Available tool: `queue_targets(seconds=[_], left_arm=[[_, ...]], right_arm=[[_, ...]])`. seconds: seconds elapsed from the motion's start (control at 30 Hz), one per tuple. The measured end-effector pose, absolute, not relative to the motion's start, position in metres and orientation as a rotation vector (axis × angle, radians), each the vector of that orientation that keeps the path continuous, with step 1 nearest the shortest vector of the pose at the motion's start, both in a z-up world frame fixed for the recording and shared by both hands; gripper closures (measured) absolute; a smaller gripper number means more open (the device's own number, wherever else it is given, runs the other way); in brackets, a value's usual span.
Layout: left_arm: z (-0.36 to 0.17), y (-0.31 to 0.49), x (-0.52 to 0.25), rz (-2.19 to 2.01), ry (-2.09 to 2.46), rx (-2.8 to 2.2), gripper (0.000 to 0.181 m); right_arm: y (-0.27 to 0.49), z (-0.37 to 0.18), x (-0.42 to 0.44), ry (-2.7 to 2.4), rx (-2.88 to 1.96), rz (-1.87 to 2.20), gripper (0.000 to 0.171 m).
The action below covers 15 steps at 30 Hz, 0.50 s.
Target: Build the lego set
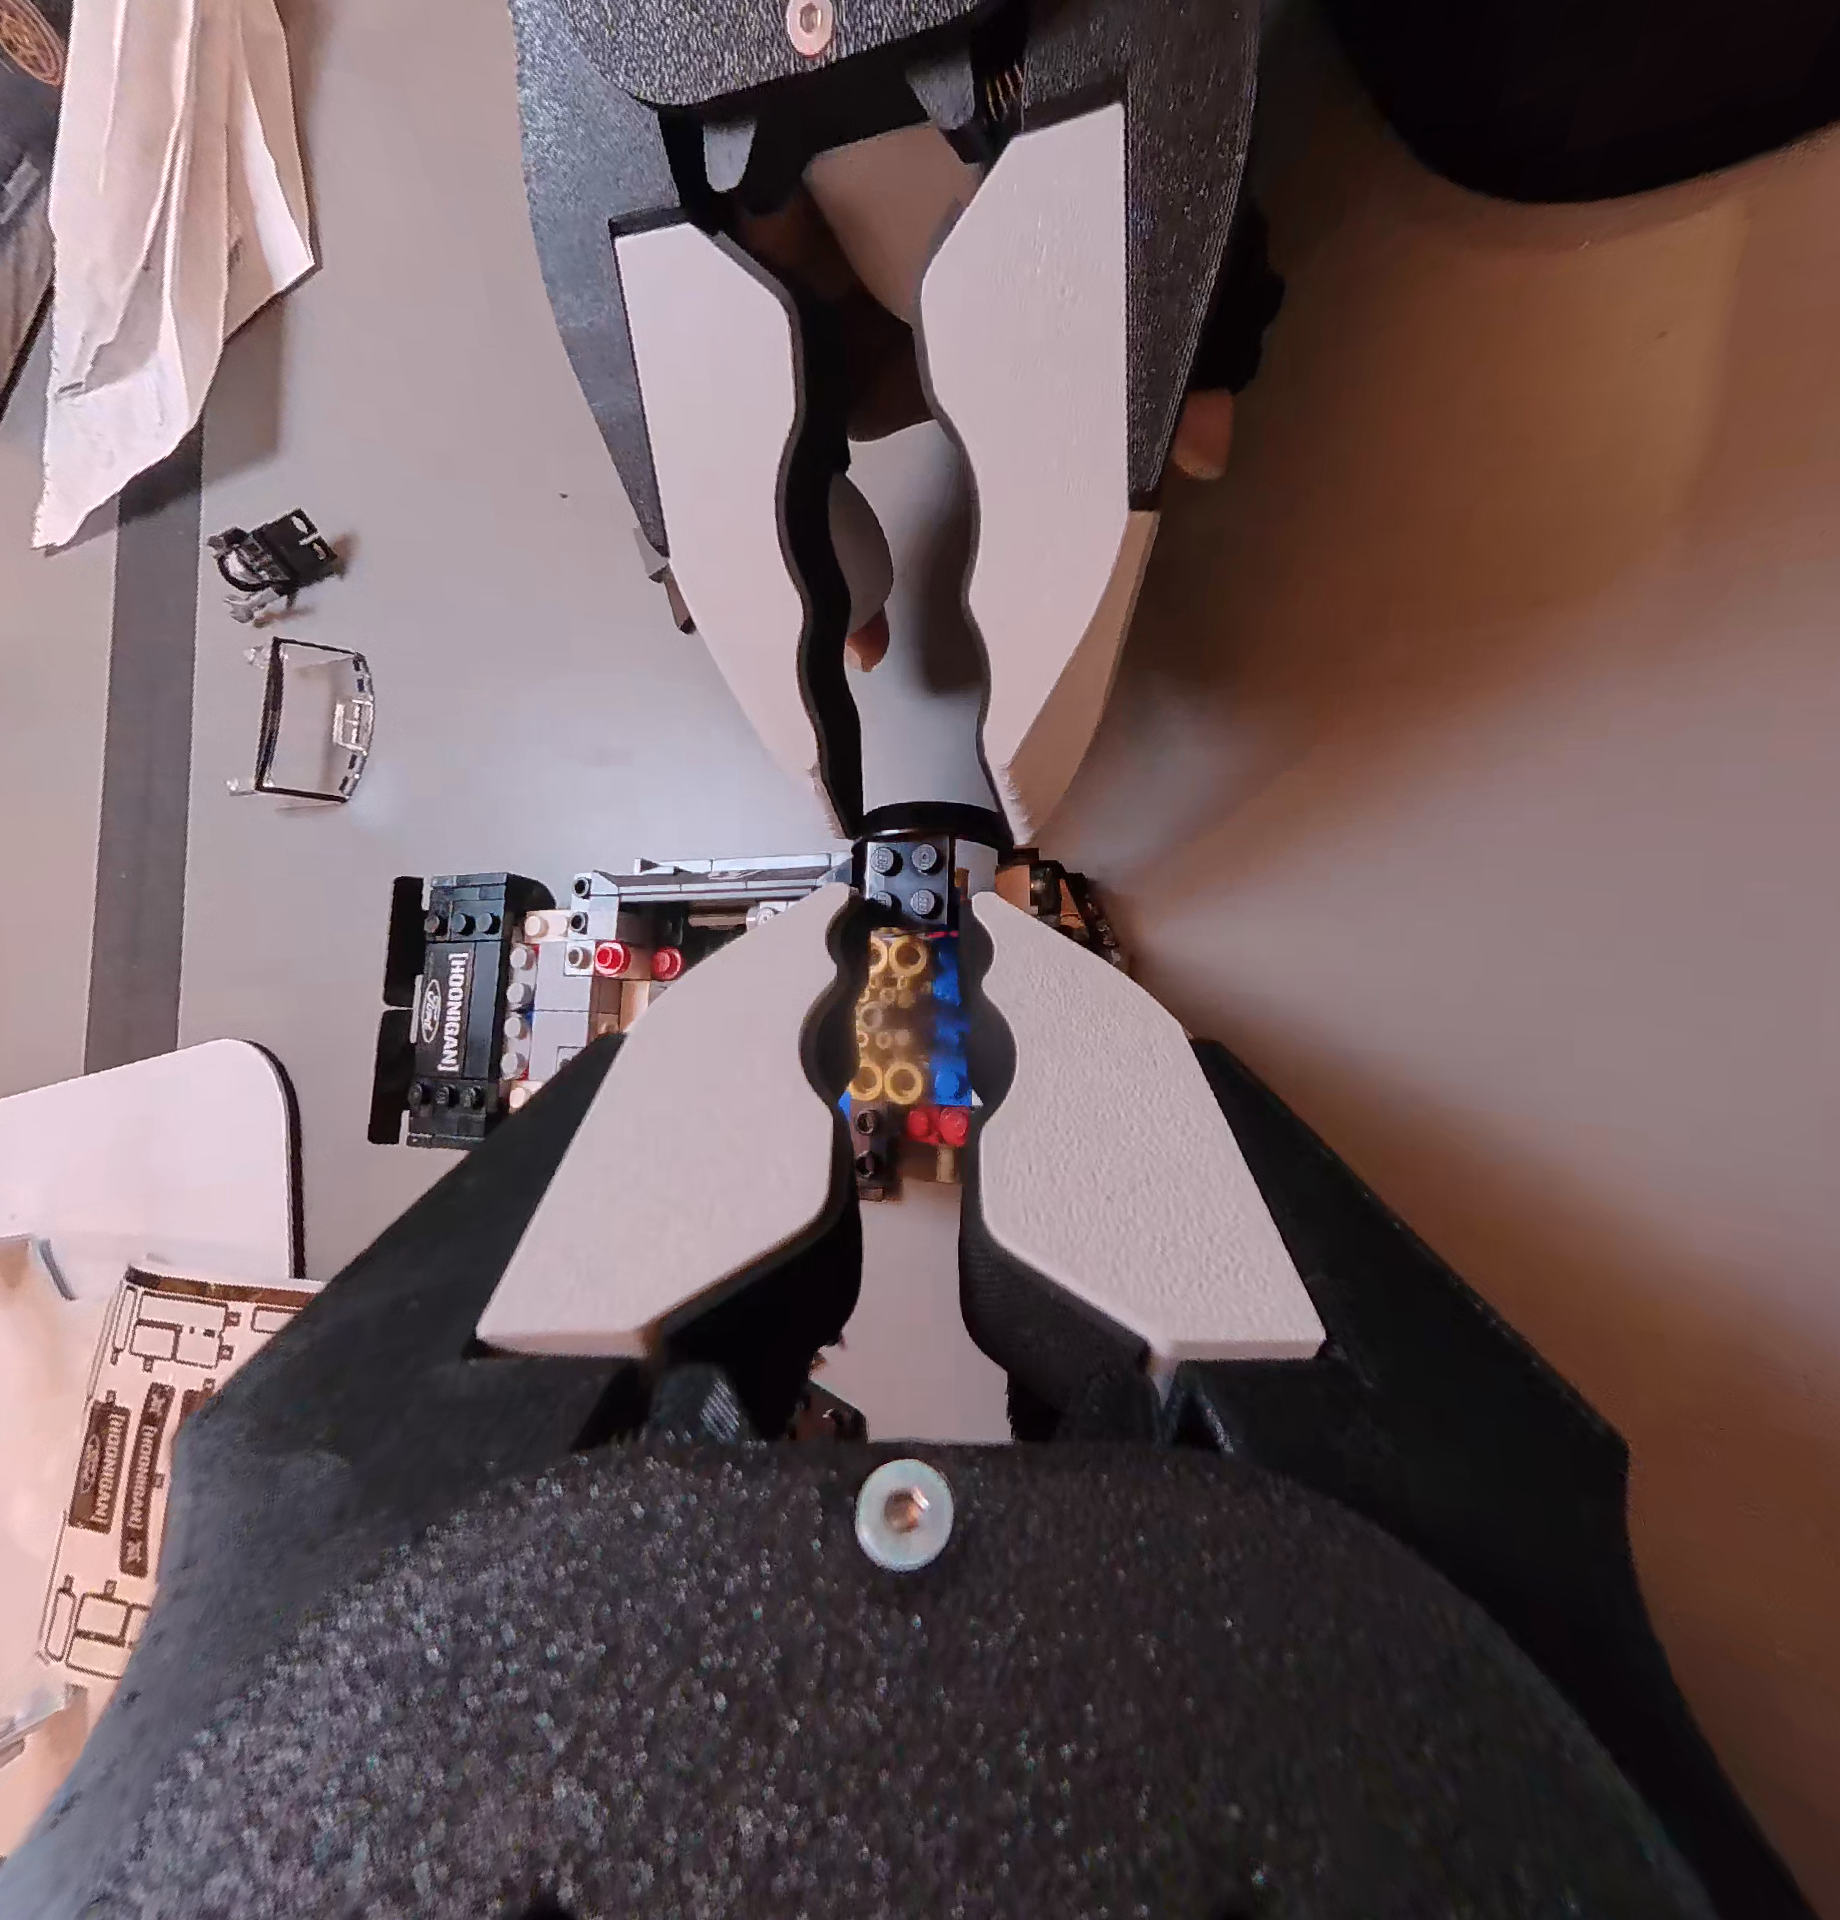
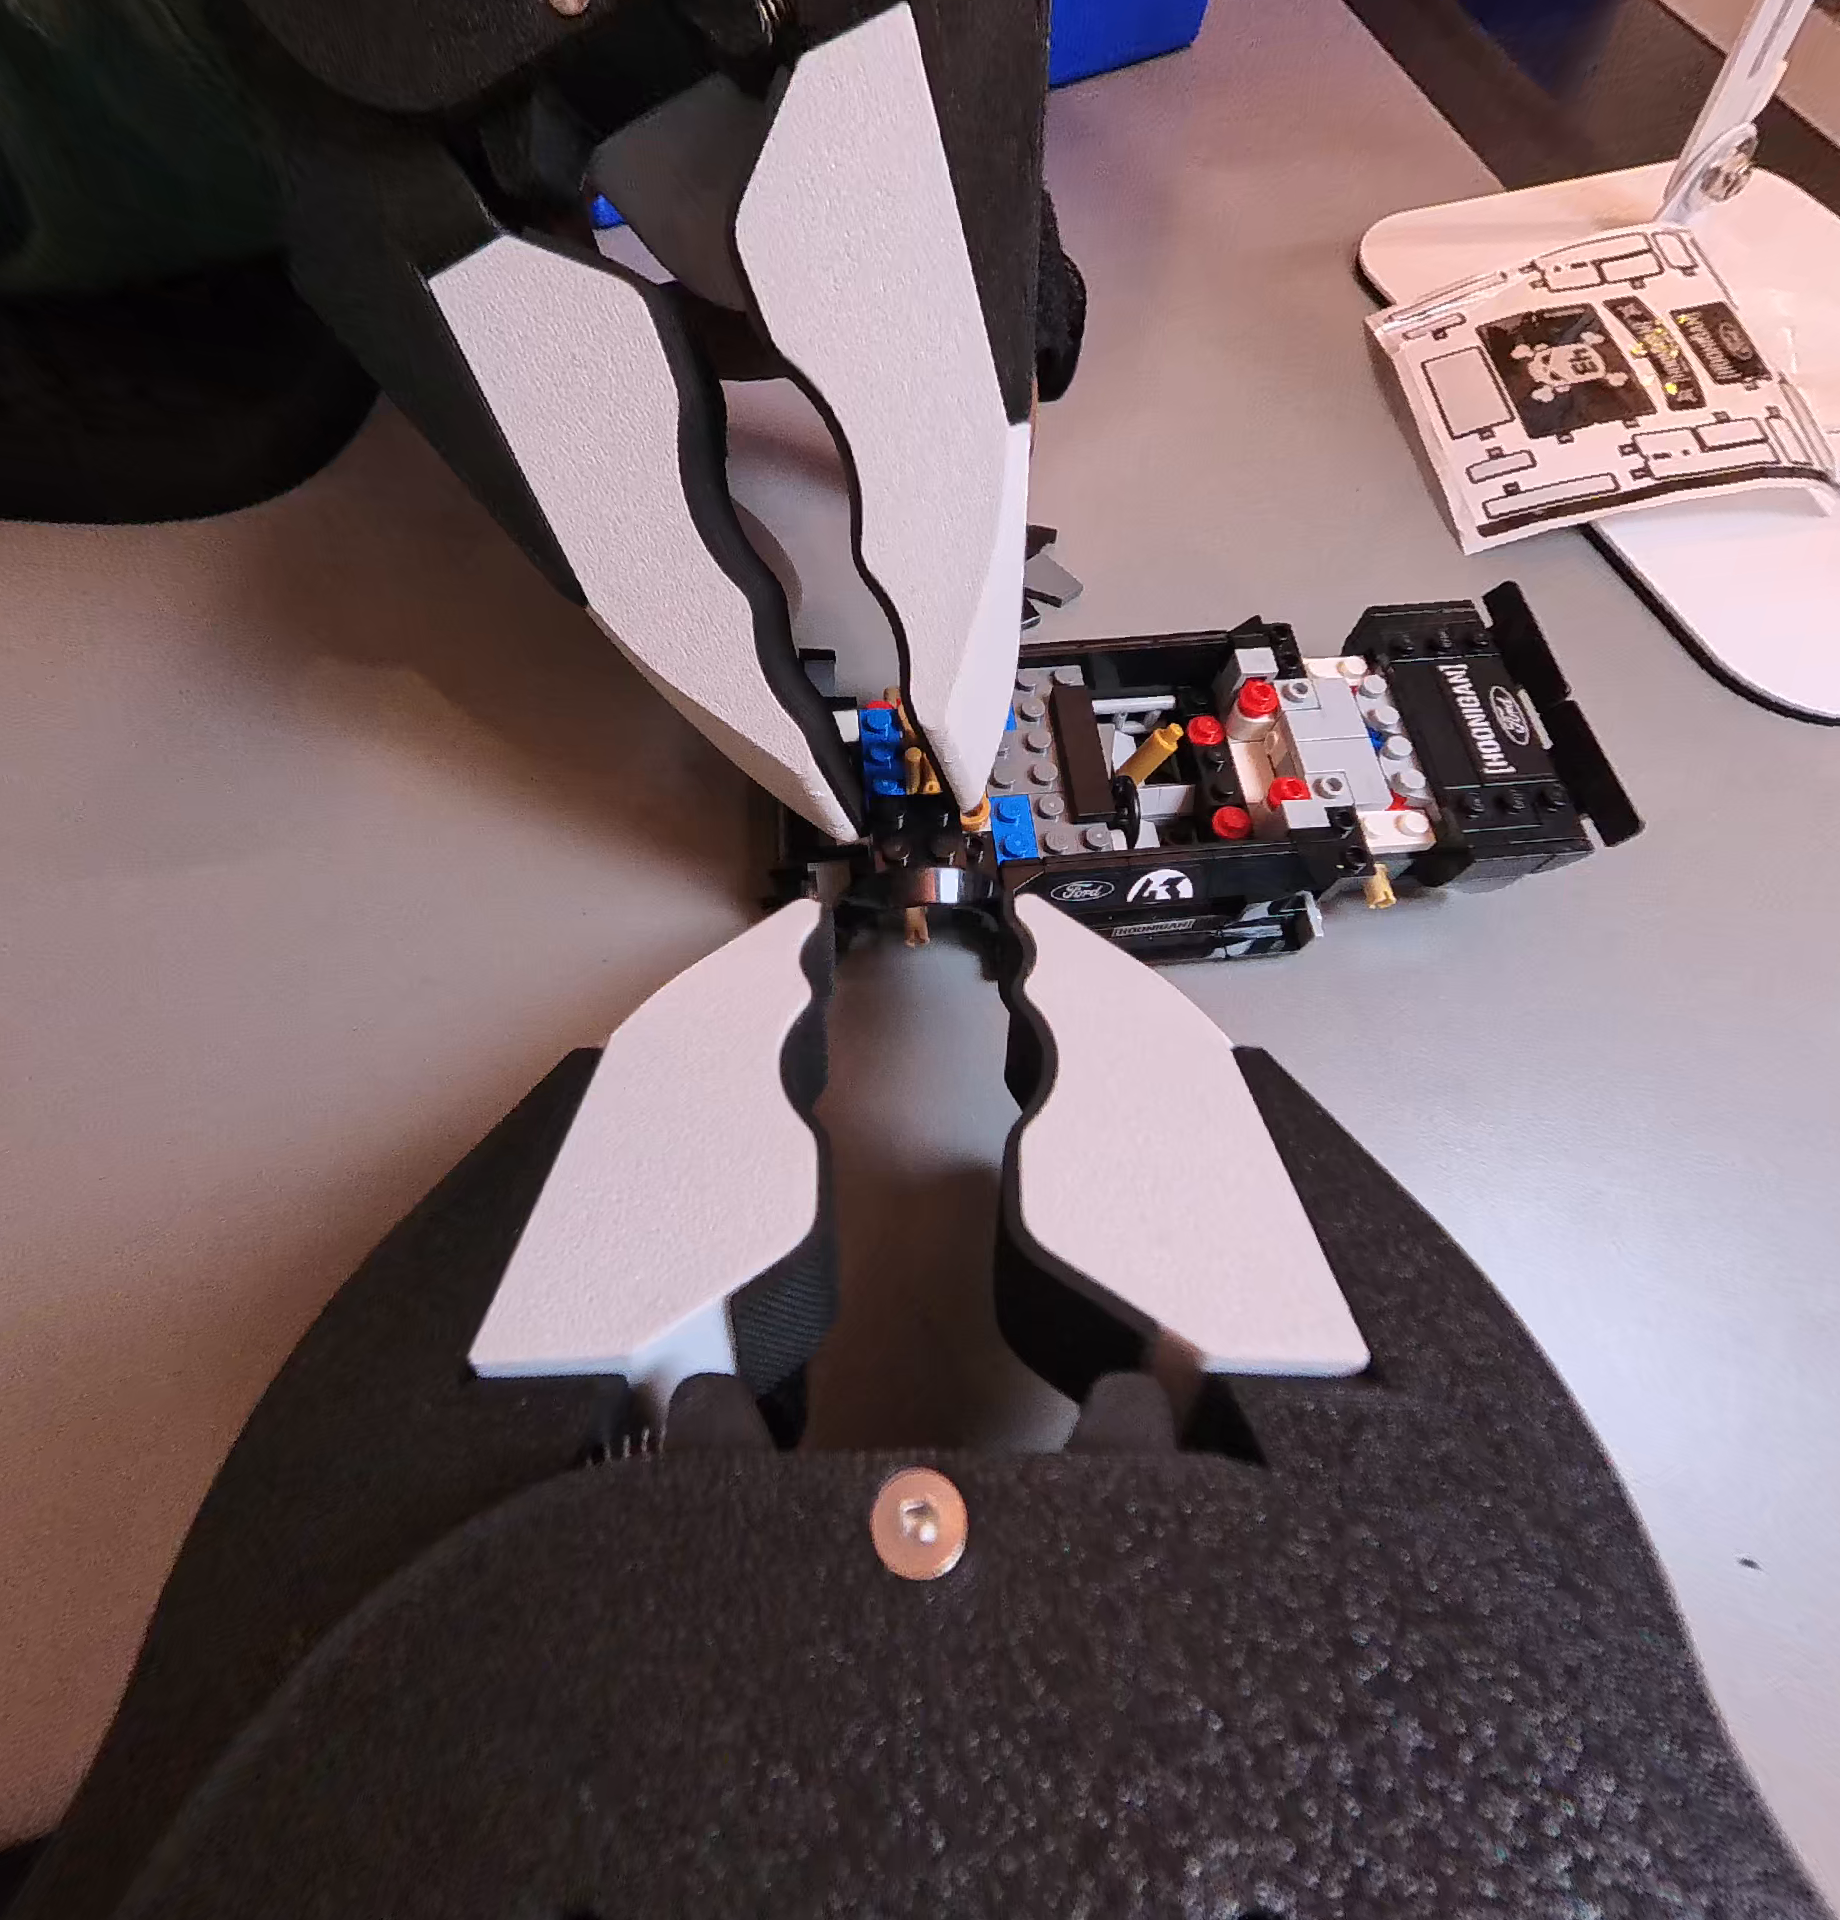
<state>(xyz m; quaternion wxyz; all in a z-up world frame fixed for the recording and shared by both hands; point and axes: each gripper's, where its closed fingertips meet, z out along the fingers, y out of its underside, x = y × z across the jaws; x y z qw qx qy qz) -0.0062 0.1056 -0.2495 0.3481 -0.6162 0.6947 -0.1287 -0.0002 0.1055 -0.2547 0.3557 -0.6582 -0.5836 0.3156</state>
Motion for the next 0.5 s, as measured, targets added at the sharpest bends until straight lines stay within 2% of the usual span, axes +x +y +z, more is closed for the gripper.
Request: queue_targets(seconds=[0.5], left_arm=[[-0.2458, 0.1039, -0.0153, -0.335, 1.757, -1.609, 0.159]], right_arm=[[0.1059, -0.2615, 0.0025, -1.538, -1.739, 0.766, 0.142]])
